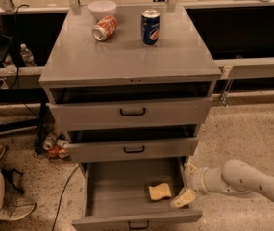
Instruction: Pick sponge from bottom drawer and place on counter
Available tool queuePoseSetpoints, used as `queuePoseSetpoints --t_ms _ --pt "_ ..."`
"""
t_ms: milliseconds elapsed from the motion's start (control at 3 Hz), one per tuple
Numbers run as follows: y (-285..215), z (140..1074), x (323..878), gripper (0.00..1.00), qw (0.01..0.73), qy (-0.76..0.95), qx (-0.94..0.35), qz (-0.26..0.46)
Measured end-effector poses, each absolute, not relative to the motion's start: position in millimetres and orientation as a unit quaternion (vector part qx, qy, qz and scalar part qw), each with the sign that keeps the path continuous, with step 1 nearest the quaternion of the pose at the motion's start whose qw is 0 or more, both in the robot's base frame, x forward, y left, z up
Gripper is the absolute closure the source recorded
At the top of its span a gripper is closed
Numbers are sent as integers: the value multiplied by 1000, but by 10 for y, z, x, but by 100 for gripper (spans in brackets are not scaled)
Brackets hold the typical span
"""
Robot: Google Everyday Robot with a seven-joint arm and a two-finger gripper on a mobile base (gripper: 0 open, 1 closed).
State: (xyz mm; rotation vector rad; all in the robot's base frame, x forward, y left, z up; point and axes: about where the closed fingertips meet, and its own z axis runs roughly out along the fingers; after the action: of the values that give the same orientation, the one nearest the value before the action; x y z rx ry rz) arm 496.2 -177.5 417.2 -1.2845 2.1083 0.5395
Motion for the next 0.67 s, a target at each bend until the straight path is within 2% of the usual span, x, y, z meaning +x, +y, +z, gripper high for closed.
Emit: queuePoseSetpoints --t_ms 667 --pt "-1606 3167 5398 0 309 791 -490 198"
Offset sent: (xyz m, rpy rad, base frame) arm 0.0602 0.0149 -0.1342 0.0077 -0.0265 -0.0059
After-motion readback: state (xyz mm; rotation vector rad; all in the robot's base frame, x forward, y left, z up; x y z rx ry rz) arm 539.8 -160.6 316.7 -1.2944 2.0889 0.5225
